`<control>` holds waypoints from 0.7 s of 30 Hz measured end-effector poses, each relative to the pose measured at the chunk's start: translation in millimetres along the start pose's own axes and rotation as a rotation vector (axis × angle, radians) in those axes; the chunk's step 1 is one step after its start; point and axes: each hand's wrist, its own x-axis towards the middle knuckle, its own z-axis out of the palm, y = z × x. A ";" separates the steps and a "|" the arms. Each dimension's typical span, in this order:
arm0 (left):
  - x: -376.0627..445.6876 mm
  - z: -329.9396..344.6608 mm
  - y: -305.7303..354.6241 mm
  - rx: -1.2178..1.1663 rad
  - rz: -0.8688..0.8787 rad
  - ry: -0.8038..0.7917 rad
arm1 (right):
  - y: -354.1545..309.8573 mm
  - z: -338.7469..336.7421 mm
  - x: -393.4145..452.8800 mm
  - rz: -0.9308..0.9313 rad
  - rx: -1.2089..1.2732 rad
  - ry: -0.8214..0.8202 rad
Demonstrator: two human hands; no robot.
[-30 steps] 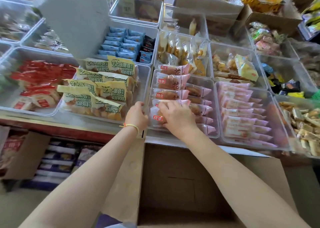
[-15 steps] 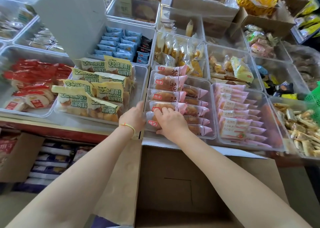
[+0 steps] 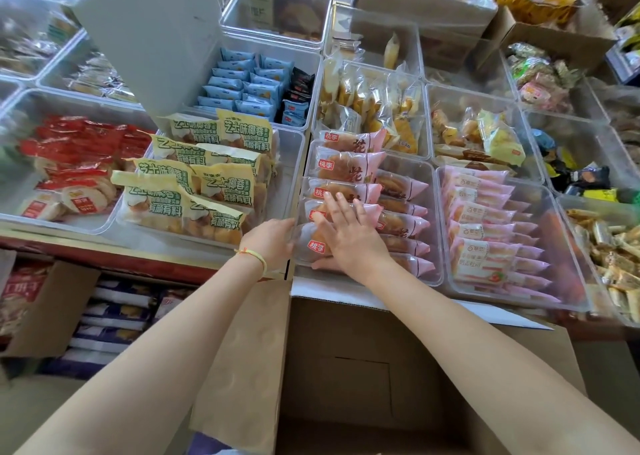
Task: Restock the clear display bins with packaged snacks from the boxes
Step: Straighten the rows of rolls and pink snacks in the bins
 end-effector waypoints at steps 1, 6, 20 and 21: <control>0.0 -0.6 -1.6 -0.070 -0.010 0.000 | -0.8 -1.0 0.9 0.012 0.029 -0.009; 8.5 -0.5 -7.2 -0.330 -0.105 -0.010 | -20.6 -5.8 2.6 0.073 0.128 0.042; 9.6 -1.5 0.5 -0.516 -0.206 -0.006 | -34.7 -7.9 5.8 0.035 0.012 -0.008; 7.1 -0.7 3.0 -0.476 -0.197 0.037 | -32.4 -10.1 3.9 0.026 0.033 -0.023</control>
